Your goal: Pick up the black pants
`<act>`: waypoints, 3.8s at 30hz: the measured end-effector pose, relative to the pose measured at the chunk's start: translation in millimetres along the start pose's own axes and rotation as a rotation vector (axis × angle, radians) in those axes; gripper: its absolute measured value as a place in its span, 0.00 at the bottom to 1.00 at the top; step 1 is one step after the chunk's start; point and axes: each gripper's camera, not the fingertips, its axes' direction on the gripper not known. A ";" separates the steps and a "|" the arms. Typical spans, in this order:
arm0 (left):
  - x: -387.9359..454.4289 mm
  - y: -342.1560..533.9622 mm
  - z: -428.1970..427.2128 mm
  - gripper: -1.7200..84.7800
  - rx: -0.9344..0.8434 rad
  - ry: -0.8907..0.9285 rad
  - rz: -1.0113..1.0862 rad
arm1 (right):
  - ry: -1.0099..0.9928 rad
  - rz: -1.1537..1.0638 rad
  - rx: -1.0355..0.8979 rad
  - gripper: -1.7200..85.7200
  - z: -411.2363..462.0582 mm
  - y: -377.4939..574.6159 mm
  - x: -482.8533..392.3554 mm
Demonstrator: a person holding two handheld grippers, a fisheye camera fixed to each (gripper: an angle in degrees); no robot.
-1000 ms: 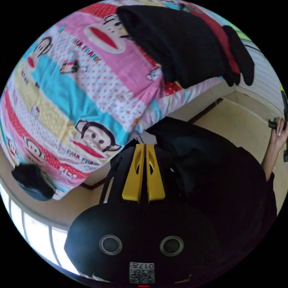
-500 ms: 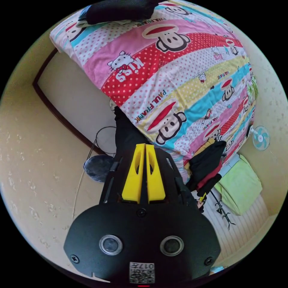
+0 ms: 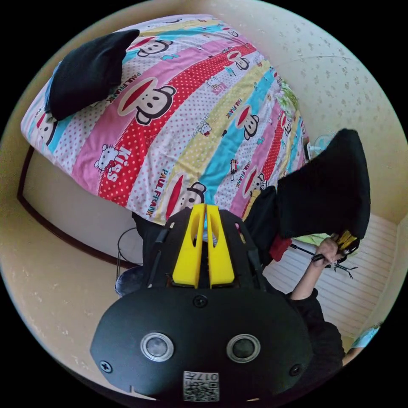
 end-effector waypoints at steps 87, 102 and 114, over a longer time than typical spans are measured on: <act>101.9 242.2 -297.5 0.08 0.959 0.391 0.938 | 0.527 -0.380 0.400 0.05 120.3 -162.8 -123.0; 200.2 -108.6 -322.5 0.13 0.601 0.145 0.438 | 1.020 0.256 0.319 0.08 46.1 -415.8 97.5; -72.3 -116.5 31.2 0.15 -0.354 -0.244 0.327 | 0.769 0.705 -0.405 0.10 197.7 -59.9 355.1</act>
